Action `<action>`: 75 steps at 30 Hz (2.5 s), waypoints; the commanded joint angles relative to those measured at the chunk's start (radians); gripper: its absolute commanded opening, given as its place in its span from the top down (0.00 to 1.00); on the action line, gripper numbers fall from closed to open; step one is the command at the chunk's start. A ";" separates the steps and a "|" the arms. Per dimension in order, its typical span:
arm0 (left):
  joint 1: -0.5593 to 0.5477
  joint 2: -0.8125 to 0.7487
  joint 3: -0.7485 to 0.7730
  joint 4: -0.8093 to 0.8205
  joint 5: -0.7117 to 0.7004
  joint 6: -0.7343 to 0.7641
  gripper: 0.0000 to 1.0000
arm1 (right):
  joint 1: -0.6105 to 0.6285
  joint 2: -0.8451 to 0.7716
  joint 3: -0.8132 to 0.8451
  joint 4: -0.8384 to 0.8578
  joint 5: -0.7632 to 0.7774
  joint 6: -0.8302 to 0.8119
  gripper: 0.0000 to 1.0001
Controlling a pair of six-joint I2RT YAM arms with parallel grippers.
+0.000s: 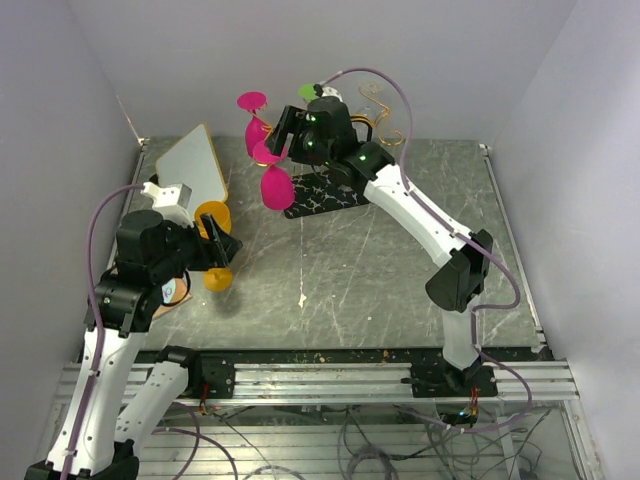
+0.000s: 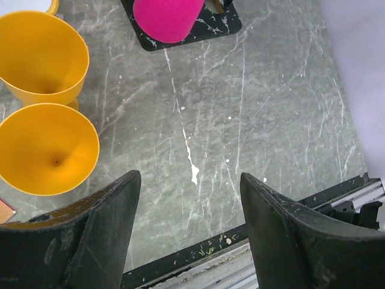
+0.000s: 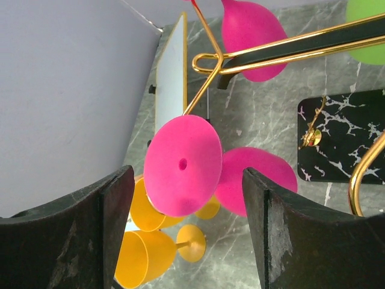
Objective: Take the wine glass off the wine glass rack
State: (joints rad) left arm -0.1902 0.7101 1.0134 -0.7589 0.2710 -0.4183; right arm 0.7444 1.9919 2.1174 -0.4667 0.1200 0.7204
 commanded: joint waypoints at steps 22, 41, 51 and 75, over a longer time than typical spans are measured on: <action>0.006 -0.044 0.058 -0.034 -0.005 0.070 0.22 | 0.020 0.121 0.130 -0.074 0.087 0.040 0.57; 0.006 -0.039 0.070 -0.044 -0.028 0.076 0.22 | 0.019 0.082 0.081 -0.036 0.119 0.066 0.79; 0.006 -0.031 0.074 -0.048 -0.030 0.079 0.22 | 0.018 0.054 0.062 -0.023 0.134 0.101 0.91; 0.006 -0.004 0.120 -0.075 -0.079 0.098 0.21 | -0.009 -0.130 -0.218 0.258 -0.117 0.266 1.00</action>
State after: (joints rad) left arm -0.1902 0.7113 1.0966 -0.8223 0.2192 -0.3359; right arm 0.7486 1.8954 1.9026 -0.2794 0.0723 0.9569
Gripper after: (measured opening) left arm 0.785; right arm 0.014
